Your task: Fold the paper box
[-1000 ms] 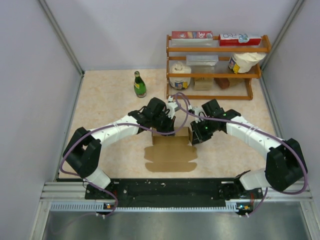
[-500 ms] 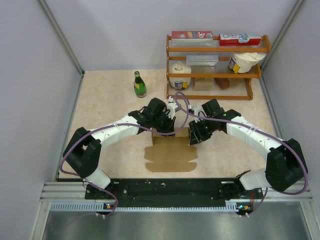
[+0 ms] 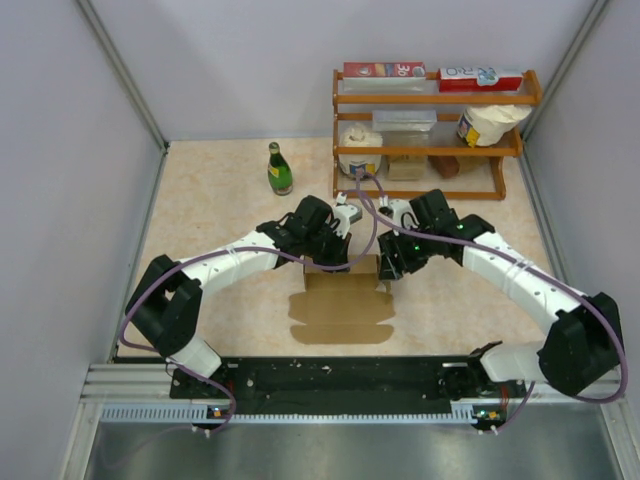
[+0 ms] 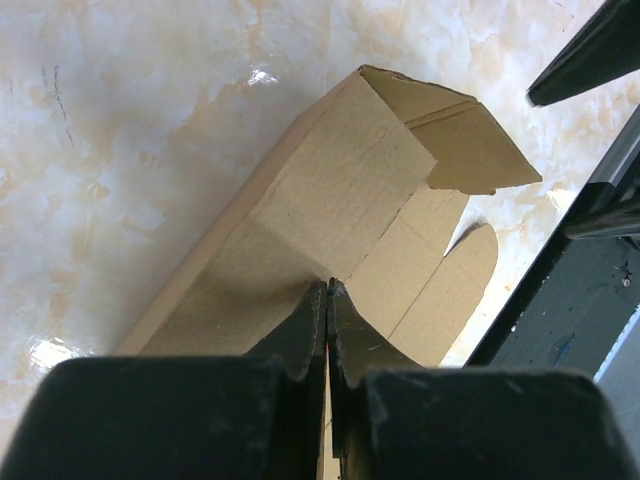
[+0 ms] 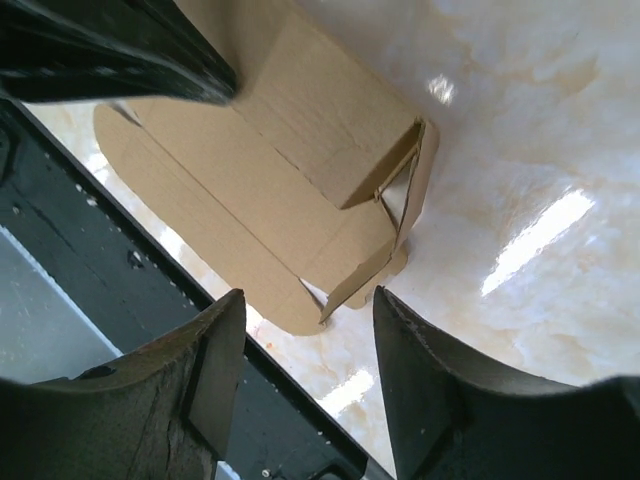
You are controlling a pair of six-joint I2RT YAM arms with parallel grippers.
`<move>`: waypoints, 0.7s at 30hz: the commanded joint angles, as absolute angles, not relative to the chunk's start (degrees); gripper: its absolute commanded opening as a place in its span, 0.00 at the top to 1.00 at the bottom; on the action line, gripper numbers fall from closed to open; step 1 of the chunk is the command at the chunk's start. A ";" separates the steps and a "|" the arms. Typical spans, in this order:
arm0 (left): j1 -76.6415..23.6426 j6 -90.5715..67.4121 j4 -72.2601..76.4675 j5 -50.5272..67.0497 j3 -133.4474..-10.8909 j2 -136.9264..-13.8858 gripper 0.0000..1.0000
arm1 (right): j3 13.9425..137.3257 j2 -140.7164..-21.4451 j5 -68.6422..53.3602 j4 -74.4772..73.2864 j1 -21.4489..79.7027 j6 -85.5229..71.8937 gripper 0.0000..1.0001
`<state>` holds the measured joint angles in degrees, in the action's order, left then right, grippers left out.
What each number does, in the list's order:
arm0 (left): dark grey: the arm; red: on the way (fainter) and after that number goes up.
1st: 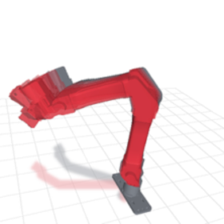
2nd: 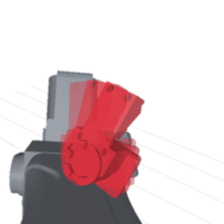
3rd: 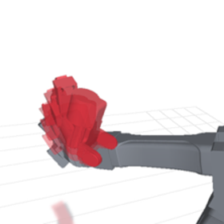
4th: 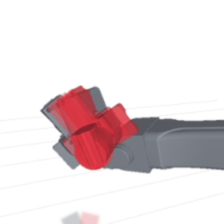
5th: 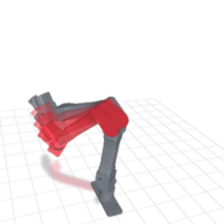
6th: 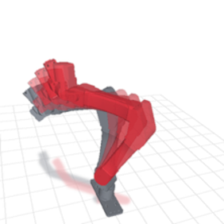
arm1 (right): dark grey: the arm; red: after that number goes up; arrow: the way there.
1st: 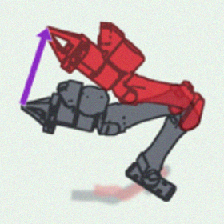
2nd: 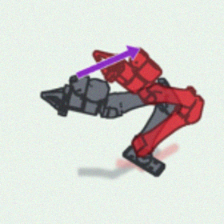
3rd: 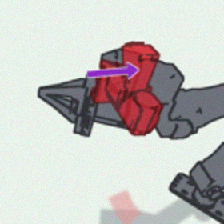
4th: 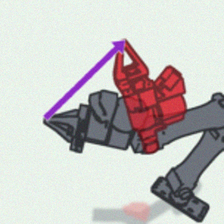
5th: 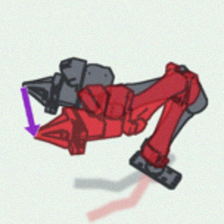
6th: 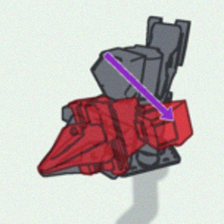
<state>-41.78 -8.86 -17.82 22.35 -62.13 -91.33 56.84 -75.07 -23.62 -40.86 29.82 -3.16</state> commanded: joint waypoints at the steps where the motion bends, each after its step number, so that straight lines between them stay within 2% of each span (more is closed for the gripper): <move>1: -42.10 -8.61 -17.31 21.45 -62.05 -89.74 1.00 | 63.97 -69.53 -21.45 -40.69 29.18 -4.56 0.45; 5: -42.19 -8.70 -17.32 21.53 -62.40 -89.91 1.00 | 66.53 -66.28 -13.56 -40.26 28.65 -7.02 0.39; 8: -42.28 -8.61 -17.40 21.53 -62.40 -89.82 1.00 | 67.67 -64.52 -1.53 -40.08 27.61 -13.07 0.36; 11: -42.28 -8.61 -17.49 21.36 -62.32 -89.65 1.00 | 67.07 -63.02 -3.06 -39.47 23.13 -17.48 0.39; 16: -42.36 -8.61 -17.67 21.27 -62.40 -89.56 1.00 | 61.19 -62.66 -4.03 -37.62 21.00 -16.53 0.56; 17: -42.45 -8.61 -17.67 21.18 -62.32 -89.56 1.00 | 60.04 -62.67 -4.48 -37.18 20.92 -16.70 0.62; 19: -42.45 -8.53 -17.84 21.09 -62.40 -89.47 1.00 | 57.32 -62.14 -2.12 -36.48 20.92 -18.10 0.85; 20: -42.45 -8.35 -17.93 21.01 -62.23 -89.47 1.00 | 55.91 -61.88 -0.98 -35.78 21.00 -18.54 0.91; 21: -42.45 -8.35 -17.84 20.74 -62.23 -89.47 1.00 | 54.51 -61.79 -0.18 -35.08 20.83 -18.72 0.92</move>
<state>-42.15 -8.84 -18.13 21.63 -62.13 -91.33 58.67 -62.98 -3.95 -37.91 21.10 -16.49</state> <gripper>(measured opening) 0.009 0.141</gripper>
